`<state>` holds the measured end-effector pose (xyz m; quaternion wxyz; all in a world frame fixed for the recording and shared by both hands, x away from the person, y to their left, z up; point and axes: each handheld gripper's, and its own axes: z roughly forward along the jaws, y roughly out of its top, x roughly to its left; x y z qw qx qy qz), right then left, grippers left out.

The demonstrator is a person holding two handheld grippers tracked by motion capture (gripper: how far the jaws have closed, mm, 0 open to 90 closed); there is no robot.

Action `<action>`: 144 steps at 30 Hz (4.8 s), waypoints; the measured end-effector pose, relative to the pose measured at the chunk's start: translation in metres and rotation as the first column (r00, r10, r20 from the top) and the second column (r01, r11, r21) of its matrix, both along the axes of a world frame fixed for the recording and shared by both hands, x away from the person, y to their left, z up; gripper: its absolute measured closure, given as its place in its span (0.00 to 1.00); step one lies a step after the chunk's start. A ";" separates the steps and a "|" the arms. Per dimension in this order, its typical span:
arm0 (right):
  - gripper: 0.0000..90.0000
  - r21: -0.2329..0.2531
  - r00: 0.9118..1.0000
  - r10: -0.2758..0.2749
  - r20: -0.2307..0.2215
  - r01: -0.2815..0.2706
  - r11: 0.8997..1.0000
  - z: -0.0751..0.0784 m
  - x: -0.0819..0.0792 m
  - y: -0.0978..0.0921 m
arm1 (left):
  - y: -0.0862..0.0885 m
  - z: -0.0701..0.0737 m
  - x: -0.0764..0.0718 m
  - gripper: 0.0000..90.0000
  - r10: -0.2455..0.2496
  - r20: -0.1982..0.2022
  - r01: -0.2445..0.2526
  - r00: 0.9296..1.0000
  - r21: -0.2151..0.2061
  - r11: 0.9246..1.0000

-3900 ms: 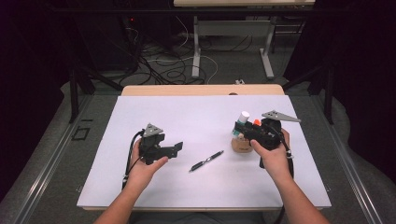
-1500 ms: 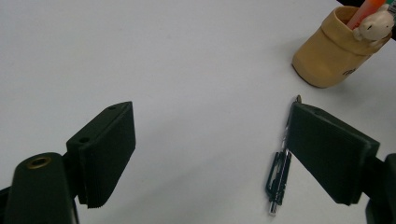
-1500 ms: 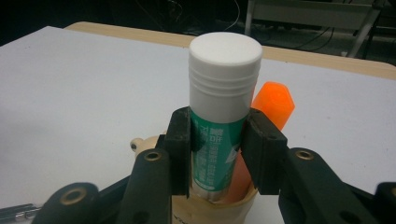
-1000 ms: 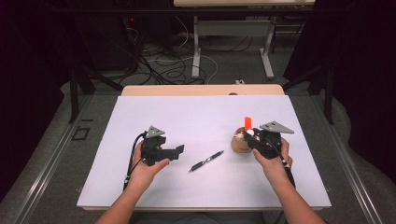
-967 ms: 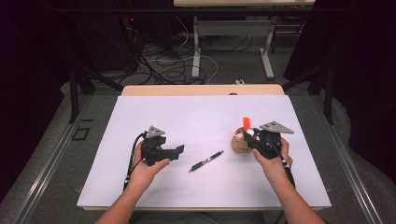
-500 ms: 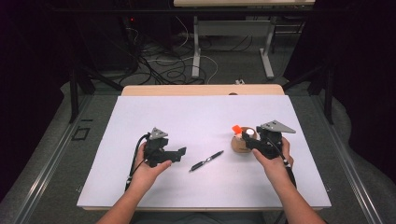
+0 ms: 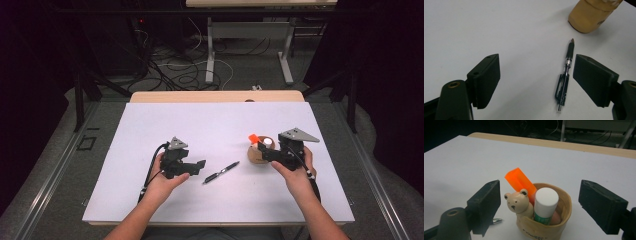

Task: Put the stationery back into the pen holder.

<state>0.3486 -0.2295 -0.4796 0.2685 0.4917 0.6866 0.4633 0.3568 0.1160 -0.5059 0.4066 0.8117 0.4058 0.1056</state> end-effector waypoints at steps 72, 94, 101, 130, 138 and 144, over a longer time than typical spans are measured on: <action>0.17 -0.009 0.944 0.259 -0.204 -0.266 0.964 -0.033 -0.029 0.038 | -0.093 -0.029 0.027 0.80 -0.224 -0.261 0.293 0.939 0.268 0.918; 0.17 -0.012 0.942 0.261 -0.209 -0.269 0.963 -0.035 -0.027 0.040 | -0.094 -0.029 0.026 0.88 -0.236 -0.258 0.308 0.937 0.288 0.907; 0.17 -0.017 0.940 0.266 -0.213 -0.275 0.961 -0.035 -0.028 0.042 | -0.094 -0.029 0.026 0.88 -0.235 -0.258 0.307 0.937 0.287 0.908; 0.19 0.043 0.942 0.267 -0.204 -0.264 0.964 -0.032 -0.028 0.045 | -0.075 -0.008 0.023 0.88 -0.192 -0.165 0.210 0.967 0.101 0.972; 0.19 0.086 0.943 0.259 -0.208 -0.246 0.965 -0.032 -0.026 0.044 | -0.066 -0.005 0.019 0.88 -0.125 -0.150 0.121 0.981 -0.035 0.992; 0.19 0.112 0.942 0.261 -0.209 -0.243 0.964 -0.031 -0.025 0.045 | -0.061 -0.001 0.014 0.88 -0.093 -0.127 0.080 0.988 -0.104 0.991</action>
